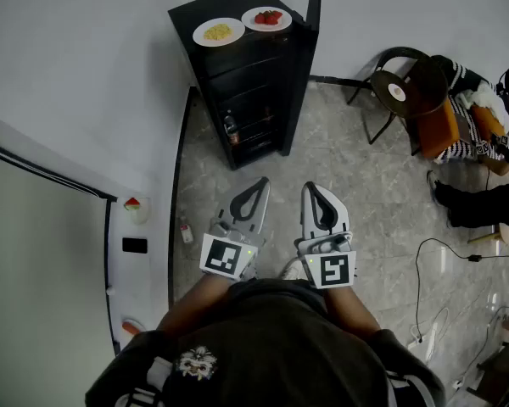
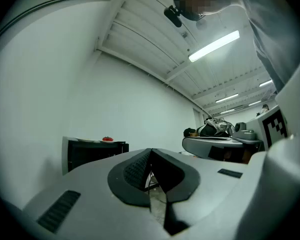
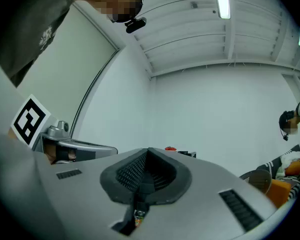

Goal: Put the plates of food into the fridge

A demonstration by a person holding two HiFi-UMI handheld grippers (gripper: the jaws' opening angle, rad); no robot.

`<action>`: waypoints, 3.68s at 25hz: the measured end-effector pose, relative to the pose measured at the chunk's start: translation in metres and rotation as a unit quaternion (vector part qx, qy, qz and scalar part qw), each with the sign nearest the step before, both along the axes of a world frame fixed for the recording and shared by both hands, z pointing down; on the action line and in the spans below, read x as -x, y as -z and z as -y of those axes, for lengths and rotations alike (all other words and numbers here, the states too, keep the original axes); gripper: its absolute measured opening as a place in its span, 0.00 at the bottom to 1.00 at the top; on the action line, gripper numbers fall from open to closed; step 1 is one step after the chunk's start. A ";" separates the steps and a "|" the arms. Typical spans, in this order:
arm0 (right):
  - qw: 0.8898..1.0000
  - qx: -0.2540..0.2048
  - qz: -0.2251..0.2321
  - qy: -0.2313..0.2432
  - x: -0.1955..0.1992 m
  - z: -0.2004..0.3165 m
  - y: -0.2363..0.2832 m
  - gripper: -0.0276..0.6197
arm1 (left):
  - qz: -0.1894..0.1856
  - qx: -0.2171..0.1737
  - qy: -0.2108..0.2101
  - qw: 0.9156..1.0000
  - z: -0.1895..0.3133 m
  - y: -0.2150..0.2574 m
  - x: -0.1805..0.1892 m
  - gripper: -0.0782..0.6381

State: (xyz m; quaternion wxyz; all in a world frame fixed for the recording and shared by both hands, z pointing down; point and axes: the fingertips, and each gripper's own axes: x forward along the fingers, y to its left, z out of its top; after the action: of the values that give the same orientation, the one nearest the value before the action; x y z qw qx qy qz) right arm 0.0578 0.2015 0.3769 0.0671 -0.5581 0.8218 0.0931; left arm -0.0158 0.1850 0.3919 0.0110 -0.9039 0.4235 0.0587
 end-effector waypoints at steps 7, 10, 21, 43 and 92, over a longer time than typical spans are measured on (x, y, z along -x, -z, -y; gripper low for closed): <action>1.000 -0.007 -0.004 -0.007 0.026 -0.002 0.003 0.08 | -0.002 -0.009 -0.012 1.000 -0.005 0.002 0.022 0.14; 1.000 -0.010 -0.010 -0.019 0.033 -0.001 0.003 0.08 | -0.002 -0.009 -0.018 1.000 -0.005 0.002 0.031 0.14; 0.999 -0.019 -0.005 -0.031 0.054 0.003 0.010 0.08 | -0.019 -0.030 -0.027 0.999 0.004 0.016 0.056 0.14; 1.000 -0.027 0.008 0.007 0.007 0.121 0.011 0.08 | 0.002 -0.026 -0.003 1.000 0.118 0.011 0.004 0.14; 0.998 -0.030 -0.014 0.046 0.059 0.324 0.009 0.08 | 0.021 -0.041 0.026 0.999 0.308 0.009 0.051 0.14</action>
State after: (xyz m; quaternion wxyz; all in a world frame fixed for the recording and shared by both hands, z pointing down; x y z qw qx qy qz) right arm -0.0009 -0.1220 0.3681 0.0765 -0.5157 0.8445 0.1223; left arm -0.0668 -0.1231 0.3829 0.0581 -0.8922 0.4443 0.0565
